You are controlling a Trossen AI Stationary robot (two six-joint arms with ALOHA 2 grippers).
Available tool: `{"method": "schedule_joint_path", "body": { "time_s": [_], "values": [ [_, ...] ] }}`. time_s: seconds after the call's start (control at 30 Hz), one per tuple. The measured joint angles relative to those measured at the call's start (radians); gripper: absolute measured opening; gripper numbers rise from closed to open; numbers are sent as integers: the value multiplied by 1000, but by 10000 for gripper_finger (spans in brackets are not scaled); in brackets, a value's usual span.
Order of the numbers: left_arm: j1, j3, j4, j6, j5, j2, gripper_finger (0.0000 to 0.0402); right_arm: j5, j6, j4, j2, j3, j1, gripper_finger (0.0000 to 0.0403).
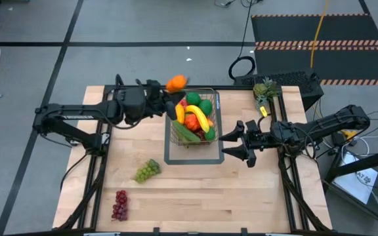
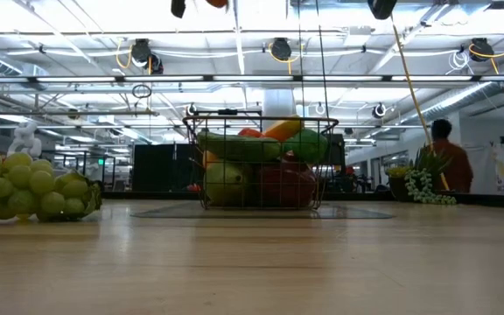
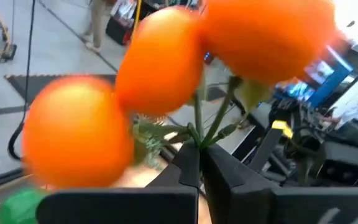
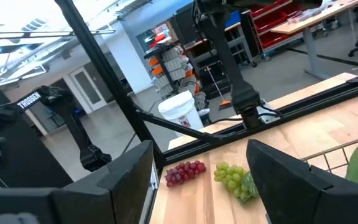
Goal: Build produce basket
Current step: Put the orange tangerine into the gold wire basket
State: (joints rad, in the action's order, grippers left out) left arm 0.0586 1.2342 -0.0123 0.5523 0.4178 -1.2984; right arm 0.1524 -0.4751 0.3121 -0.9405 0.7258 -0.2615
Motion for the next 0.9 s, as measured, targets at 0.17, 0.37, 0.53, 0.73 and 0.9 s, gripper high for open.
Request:
{"method": "schedule_joint_path", "body": {
  "time_s": [0.17,0.37,0.53,0.73,0.9],
  "values": [
    [5,2,-10,-43,-44,-17,3,2,8,-8,0,0,7,254],
    [32,2,-138,-122,-116,-26,4,9,17,-28,0,0,37,254],
    [80,2,-303,-258,-220,-36,5,127,-13,-34,0,0,58,253],
    [130,3,-413,-562,-429,-88,6,360,-153,-32,0,0,98,254],
    [145,2,-457,-786,-473,-184,7,458,-239,-32,0,0,129,254]
  ]
}}
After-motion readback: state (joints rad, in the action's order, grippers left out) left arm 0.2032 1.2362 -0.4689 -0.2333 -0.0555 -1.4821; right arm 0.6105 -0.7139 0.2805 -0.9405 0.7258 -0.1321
